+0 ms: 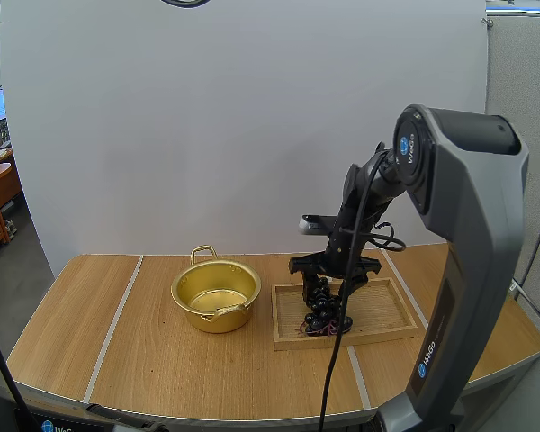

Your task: Open the pot, put the grape inside, and close it

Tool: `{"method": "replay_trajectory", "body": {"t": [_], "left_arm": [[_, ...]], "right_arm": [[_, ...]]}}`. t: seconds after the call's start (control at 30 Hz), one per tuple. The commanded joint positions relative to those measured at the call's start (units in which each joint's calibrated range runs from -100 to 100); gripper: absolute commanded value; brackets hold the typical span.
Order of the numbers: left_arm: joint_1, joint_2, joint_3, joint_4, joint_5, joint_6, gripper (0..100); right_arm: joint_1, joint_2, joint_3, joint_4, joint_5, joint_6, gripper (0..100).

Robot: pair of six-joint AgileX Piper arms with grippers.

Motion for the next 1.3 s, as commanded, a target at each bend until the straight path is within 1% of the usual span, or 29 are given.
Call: {"method": "replay_trajectory", "body": {"t": [0.0,0.5,0.8,0.83,0.87,0.9,0.97,1.0,1.13,1.27], "left_arm": [[-0.26,-0.21,-0.29,0.44,-2.40,-0.48,0],[-0.26,-0.21,-0.29,0.44,-2.40,-0.48,0],[-0.26,-0.21,-0.29,0.44,-2.40,-0.48,0],[-0.26,-0.21,-0.29,0.44,-2.40,-0.48,0],[-0.26,-0.21,-0.29,0.44,-2.40,-0.48,0],[-0.26,-0.21,-0.29,0.44,-2.40,-0.48,0],[-0.26,-0.21,-0.29,0.44,-2.40,-0.48,0],[-0.26,-0.21,-0.29,0.44,-2.40,-0.48,0],[-0.26,-0.21,-0.29,0.44,-2.40,-0.48,0],[-0.26,-0.21,-0.29,0.44,-2.40,-0.48,0]], "right_arm": [[0.68,2.24,-0.51,-0.78,-1.26,-0.05,100],[0.68,4.81,-0.79,-3.18,-2.18,1.19,100],[0.68,5.40,-0.79,-5.76,-2.41,3.53,100],[0.68,5.40,-0.79,-5.76,-2.41,3.53,97],[0.68,5.40,-0.79,-5.53,-2.41,3.53,82],[0.68,5.40,-0.79,-5.25,-1.80,3.53,69],[0.68,5.40,-0.79,-4.34,-0.35,3.53,11],[0.68,5.40,-0.79,-4.15,0.28,3.53,0],[0.68,5.17,-0.79,-4.59,0.28,3.43,0],[0.83,3.21,-1.23,-3.39,1.61,3.18,0]]}}
